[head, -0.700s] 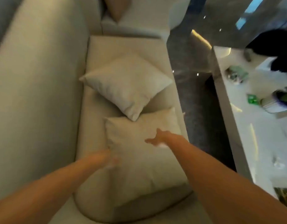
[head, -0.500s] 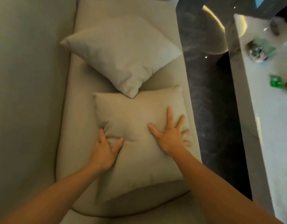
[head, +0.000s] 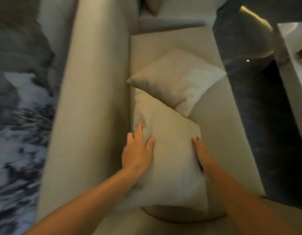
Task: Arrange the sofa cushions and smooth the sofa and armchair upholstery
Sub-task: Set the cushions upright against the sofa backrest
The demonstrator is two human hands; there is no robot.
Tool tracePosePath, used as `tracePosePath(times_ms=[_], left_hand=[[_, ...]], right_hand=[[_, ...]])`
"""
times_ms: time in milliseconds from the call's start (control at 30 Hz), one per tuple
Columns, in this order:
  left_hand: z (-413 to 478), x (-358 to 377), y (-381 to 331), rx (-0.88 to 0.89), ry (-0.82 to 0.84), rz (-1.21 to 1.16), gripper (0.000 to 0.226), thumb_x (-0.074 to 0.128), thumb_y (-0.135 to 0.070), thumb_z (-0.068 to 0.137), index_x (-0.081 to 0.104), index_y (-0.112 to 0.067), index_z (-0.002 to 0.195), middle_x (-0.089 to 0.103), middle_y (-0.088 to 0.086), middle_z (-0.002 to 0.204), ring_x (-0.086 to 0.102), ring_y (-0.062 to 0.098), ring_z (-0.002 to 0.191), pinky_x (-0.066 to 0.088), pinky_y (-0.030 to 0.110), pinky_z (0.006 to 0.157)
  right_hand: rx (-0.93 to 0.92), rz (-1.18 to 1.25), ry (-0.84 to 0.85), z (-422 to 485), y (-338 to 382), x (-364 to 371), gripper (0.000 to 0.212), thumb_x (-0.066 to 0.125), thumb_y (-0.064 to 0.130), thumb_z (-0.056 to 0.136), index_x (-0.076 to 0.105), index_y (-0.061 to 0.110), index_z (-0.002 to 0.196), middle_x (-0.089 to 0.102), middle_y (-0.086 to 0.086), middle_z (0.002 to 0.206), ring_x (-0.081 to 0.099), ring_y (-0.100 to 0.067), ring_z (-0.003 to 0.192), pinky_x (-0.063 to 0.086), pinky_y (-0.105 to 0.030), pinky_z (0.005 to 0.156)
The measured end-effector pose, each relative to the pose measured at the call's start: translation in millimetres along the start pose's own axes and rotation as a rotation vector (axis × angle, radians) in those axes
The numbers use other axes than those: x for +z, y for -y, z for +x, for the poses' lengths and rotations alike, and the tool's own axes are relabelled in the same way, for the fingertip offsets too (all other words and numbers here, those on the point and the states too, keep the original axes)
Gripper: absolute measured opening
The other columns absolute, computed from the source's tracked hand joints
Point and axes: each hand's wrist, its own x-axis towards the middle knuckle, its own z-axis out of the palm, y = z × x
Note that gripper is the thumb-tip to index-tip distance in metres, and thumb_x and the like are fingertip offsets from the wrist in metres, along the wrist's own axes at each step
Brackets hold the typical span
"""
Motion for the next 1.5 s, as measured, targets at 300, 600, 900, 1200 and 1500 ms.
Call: tracePosePath(times_ms=[300,600,900,1200,1500], left_hand=[[-9,-114,52,-0.142,0.205,0.203,0.072,0.047,-0.043,0.094,0.003,-0.037,0.151,0.035,0.013,0.128,0.051,0.036,0.106,0.044,0.049,0.096],[36,-87,-54,0.028,0.299,0.614,0.041,0.049,-0.039,0.088,0.055,-0.016,0.121,0.051,0.014,0.129,0.046,0.037,0.119,0.044,0.045,0.094],[240,-24,-128,0.221,0.242,0.477,0.042,0.047,-0.034,0.092,0.056,-0.013,0.127,0.055,0.017,0.131,0.051,0.035,0.12,0.042,0.039,0.097],[432,51,-37,-0.038,0.111,0.222,0.079,0.021,-0.067,0.089,0.05,-0.009,0.135,0.048,0.019,0.142,0.044,0.04,0.128,0.035,0.047,0.106],[417,20,-79,0.335,-0.025,0.23,0.039,0.041,-0.043,0.097,0.06,-0.014,0.08,0.069,0.018,0.104,0.06,0.037,0.096,0.047,0.04,0.078]], right_hand=[[0.039,0.03,0.191,-47,44,146,0.07,0.036,0.057,0.097,0.006,0.034,0.155,0.017,-0.003,0.164,0.021,-0.029,0.147,0.016,-0.047,0.119],[0.18,-0.025,0.306,-54,114,38,0.044,0.051,0.047,0.094,0.054,0.024,0.132,0.06,-0.008,0.122,0.059,-0.03,0.094,0.052,-0.033,0.07],[-0.061,-0.033,0.065,54,216,-25,0.056,0.058,0.034,0.093,0.039,0.029,0.146,0.05,-0.01,0.139,0.057,-0.035,0.111,0.05,-0.045,0.084],[-0.206,-0.233,-0.298,222,142,67,0.082,0.039,0.083,0.074,0.005,0.061,0.145,-0.019,-0.006,0.163,0.014,-0.032,0.148,0.004,-0.048,0.118],[-0.269,-0.054,-0.258,231,152,27,0.067,0.052,0.061,0.088,0.018,0.056,0.146,0.005,-0.001,0.166,0.009,-0.023,0.15,0.012,-0.047,0.119]])
